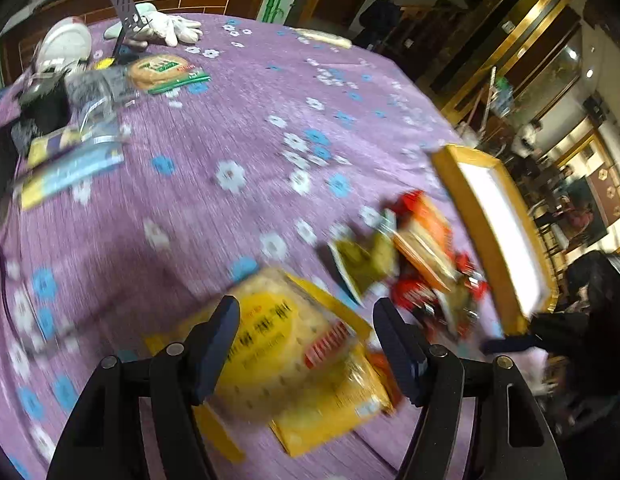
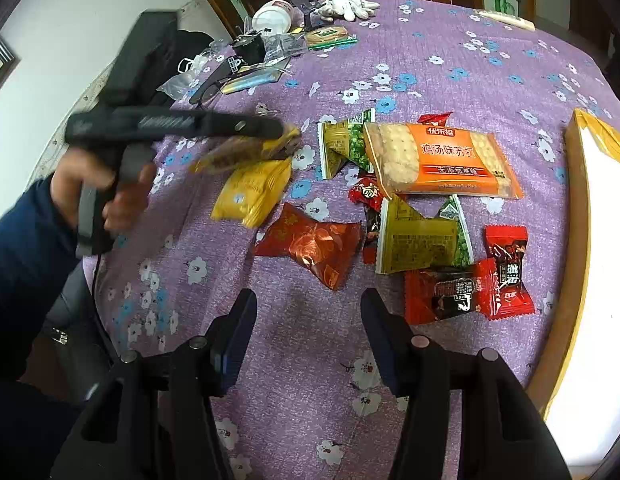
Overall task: Organize snacks
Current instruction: 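Grasp the yellow cracker pack with the left gripper while the right grasps a red candy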
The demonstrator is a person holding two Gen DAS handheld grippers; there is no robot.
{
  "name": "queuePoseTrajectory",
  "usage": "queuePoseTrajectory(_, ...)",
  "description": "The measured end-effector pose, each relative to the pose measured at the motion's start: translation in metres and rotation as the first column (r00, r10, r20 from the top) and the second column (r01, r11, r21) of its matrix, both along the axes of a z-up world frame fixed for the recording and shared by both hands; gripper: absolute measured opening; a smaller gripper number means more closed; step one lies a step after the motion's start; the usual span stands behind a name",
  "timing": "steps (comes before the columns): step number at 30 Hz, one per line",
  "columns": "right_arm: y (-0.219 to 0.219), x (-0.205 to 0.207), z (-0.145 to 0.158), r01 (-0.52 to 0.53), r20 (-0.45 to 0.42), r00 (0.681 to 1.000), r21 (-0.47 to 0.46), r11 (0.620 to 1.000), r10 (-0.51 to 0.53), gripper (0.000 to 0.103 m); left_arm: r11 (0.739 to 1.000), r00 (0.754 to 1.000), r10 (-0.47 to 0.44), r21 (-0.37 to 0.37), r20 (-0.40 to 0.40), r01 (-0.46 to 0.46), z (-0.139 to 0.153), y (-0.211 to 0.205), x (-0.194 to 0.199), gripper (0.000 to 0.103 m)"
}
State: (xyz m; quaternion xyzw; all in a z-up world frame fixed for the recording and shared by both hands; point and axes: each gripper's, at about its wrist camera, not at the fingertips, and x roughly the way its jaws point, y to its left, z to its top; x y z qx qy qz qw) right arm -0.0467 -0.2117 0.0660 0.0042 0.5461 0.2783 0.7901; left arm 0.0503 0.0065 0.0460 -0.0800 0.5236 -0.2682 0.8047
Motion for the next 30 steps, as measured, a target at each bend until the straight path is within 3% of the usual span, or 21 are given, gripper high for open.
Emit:
queuePoseTrajectory(6, 0.003, 0.002, 0.004, -0.018, -0.003, 1.000, 0.019, 1.000, 0.018, 0.053, 0.997, 1.000, -0.005, -0.073, -0.013, 0.004, 0.009, 0.007, -0.055, 0.078)
queuePoseTrajectory(8, 0.005, 0.001, 0.007, -0.023, 0.000, 1.000, 0.028, 0.999, 0.023, 0.053, 0.999, 1.000, 0.011, -0.043, 0.016, -0.010, 0.013, 0.009, -0.064, 0.078)
queuePoseTrajectory(12, 0.007, 0.001, 0.011, -0.035, 0.006, 0.999, 0.036, 0.999, 0.034, 0.053, 0.999, 0.998, 0.047, -0.009, 0.037, -0.047, 0.017, 0.020, -0.056, 0.079)
queuePoseTrajectory(16, 0.006, 0.001, 0.012, -0.040, 0.005, 0.999, 0.045, 0.998, 0.040, 0.053, 0.997, 0.998, 0.063, 0.047, 0.022, -0.064, 0.000, 0.026, -0.035, 0.079)
queuePoseTrajectory(18, 0.005, 0.000, 0.012, -0.047, 0.005, 0.999, 0.042, 0.998, 0.047, 0.053, 0.999, 1.000, 0.029, 0.040, -0.002, -0.029, -0.008, 0.023, -0.029, 0.079)
queuePoseTrajectory(24, 0.000, -0.002, 0.015, -0.056, 0.011, 0.998, 0.033, 0.998, 0.056, 0.053, 0.993, 1.000, -0.013, 0.118, 0.007, 0.012, -0.022, 0.007, -0.018, 0.083)
queuePoseTrajectory(30, 0.005, 0.002, 0.016, -0.081, 0.017, 0.997, 0.019, 0.997, 0.080, 0.053, 0.978, 0.991, 0.123, 0.164, 0.055, -0.130, -0.027, 0.016, -0.025, 0.082)
